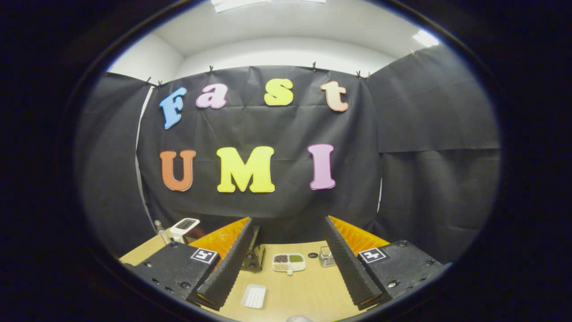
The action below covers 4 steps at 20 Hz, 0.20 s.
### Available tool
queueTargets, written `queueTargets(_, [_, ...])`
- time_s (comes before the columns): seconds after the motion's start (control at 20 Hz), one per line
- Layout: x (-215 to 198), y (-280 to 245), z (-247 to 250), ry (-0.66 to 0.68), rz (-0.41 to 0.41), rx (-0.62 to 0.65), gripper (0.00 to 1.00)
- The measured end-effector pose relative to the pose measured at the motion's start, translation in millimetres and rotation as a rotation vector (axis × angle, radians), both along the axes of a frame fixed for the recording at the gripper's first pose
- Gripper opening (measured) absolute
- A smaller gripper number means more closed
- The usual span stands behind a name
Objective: Open the toaster oven, put the food inside, and close the toaster oven door.
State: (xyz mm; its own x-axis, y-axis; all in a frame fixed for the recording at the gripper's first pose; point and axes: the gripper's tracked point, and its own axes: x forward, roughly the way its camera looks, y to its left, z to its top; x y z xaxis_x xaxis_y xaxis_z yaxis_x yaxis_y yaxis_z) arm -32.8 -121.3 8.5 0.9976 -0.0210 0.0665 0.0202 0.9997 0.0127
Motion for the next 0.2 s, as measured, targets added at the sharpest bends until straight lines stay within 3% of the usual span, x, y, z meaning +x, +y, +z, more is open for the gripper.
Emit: queueTargets(0.2, [-1.8, -8.6, -5.3, 0.011, -0.013, 0.009, 1.00])
